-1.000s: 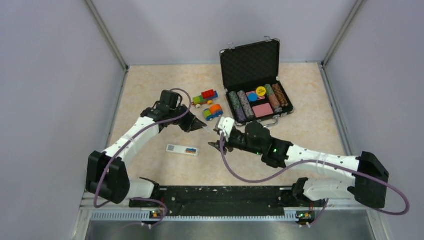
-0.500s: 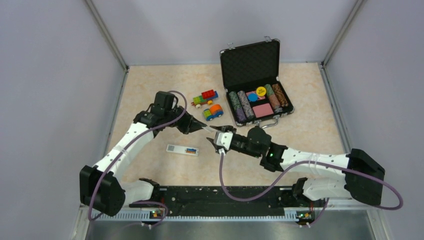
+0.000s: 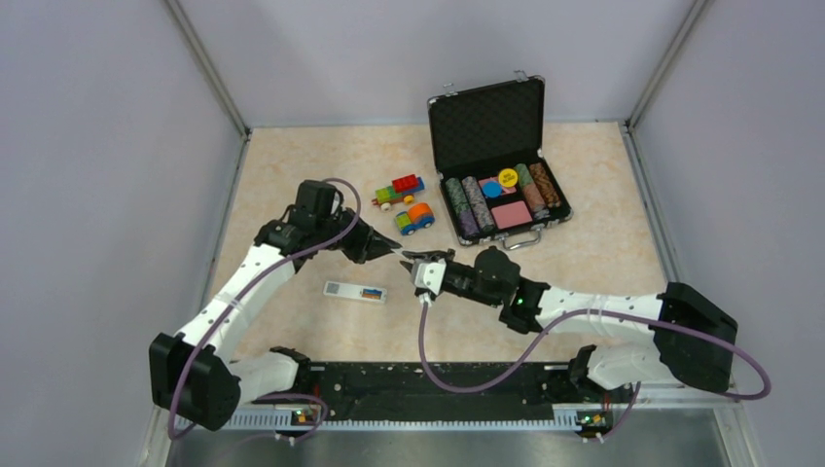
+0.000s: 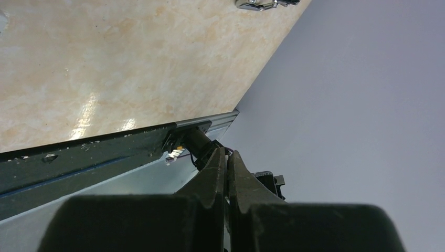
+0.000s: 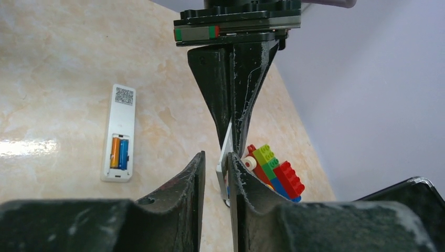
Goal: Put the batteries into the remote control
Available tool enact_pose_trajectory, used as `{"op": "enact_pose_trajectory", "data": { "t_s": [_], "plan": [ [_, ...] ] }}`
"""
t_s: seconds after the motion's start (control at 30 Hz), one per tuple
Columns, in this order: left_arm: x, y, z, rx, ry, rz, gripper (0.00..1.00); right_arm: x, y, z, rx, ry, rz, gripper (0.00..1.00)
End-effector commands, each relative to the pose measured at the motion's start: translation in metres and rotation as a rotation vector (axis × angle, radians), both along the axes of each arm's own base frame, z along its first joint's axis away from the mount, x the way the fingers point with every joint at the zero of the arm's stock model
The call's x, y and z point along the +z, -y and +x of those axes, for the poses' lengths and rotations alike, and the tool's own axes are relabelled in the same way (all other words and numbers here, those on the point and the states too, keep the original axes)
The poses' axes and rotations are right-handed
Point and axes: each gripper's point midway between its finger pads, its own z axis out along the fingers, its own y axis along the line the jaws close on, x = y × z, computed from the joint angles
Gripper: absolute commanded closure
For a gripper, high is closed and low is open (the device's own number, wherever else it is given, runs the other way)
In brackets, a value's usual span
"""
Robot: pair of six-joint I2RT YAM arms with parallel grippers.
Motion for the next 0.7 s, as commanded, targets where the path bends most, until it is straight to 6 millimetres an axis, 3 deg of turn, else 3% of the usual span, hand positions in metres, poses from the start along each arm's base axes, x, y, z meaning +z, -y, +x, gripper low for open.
{"op": "enact_pose_trajectory", "data": {
  "t_s": [0.0, 0.1, 0.13, 0.3, 0.4, 0.47, 0.57, 0.67],
  "plan": [
    [0.012, -0.001, -0.003, 0.010, 0.046, -0.019, 1.00, 0.038, -0.012, 0.001, 0.013, -0.006, 0.094, 0.84],
    [0.015, -0.001, -0.003, 0.014, 0.062, -0.024, 1.00, 0.050, -0.011, 0.003, -0.001, -0.018, 0.144, 1.00],
    [0.016, -0.002, -0.002, 0.015, 0.065, -0.027, 0.97, 0.051, -0.011, 0.004, -0.009, -0.030, 0.149, 1.00],
    [0.018, -0.008, 0.000, 0.041, 0.127, -0.001, 0.43, 0.052, -0.012, 0.013, -0.084, -0.198, 0.175, 1.00],
    [0.010, -0.025, 0.003, 0.076, 0.185, 0.090, 0.30, 0.043, -0.008, 0.017, -0.163, -0.392, 0.186, 1.00],
    [-0.006, -0.051, 0.006, 0.129, 0.227, 0.233, 0.28, 0.033, -0.003, 0.019, -0.220, -0.539, 0.185, 1.00],
    [-0.025, -0.106, 0.012, 0.223, 0.289, 0.489, 0.28, 0.016, 0.002, 0.014, -0.248, -0.782, 0.208, 1.00],
    [-0.035, -0.155, 0.015, 0.251, 0.362, 0.720, 0.28, -0.005, 0.009, 0.014, -0.287, -1.055, 0.280, 1.00]
  ]
}}
